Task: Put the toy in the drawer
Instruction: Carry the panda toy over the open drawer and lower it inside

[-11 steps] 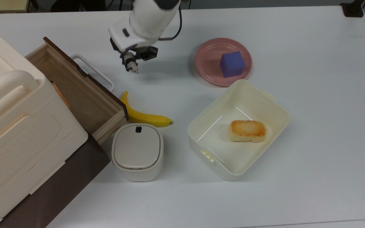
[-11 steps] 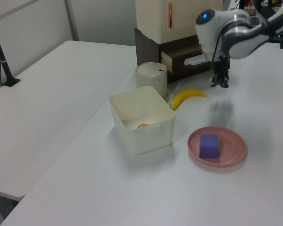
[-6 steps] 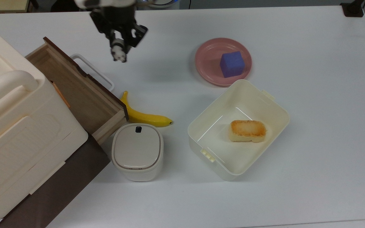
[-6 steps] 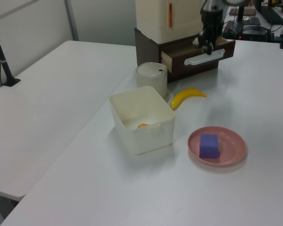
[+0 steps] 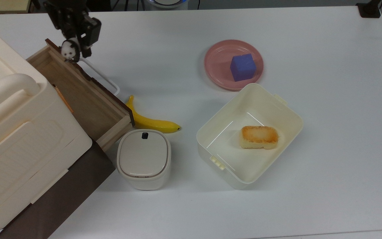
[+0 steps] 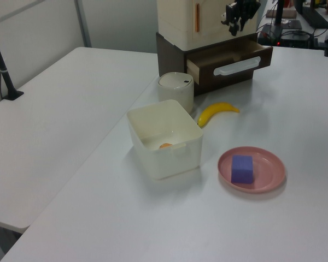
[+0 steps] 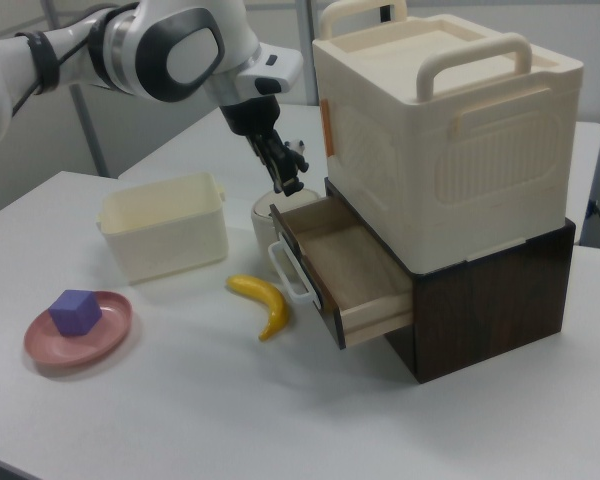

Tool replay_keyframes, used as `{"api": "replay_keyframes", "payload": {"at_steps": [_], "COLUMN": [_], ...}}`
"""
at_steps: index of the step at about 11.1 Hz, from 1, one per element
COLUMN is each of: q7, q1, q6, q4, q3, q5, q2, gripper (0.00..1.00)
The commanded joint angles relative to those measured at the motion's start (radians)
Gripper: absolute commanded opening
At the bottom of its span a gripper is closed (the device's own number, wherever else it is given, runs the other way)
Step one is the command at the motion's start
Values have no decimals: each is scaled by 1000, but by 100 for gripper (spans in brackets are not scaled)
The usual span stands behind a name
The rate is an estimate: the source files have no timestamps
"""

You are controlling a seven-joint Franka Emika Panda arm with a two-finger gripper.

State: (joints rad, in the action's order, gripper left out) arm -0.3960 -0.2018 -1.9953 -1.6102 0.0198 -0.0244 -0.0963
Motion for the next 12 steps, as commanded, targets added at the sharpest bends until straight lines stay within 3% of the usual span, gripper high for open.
{"api": "replay_keyframes", "payload": {"at_steps": [1,3,4,5,6,12], "q7": [-90,-84,-74,-67,-69,-72], "q1": [-1,-10,-30,-36,-36,-31], "q6": [-71,-98,-99,-99,-99,-86], "q4": [9,7,7,7,6,7], "q3": [8,8,9,8,8,8], "q5": [-24,-64,-65,-60,-60,-65], "q2": [-39,-66,-68,-72,-79,-68], "gripper": [0,0,32,84,100,100]}}
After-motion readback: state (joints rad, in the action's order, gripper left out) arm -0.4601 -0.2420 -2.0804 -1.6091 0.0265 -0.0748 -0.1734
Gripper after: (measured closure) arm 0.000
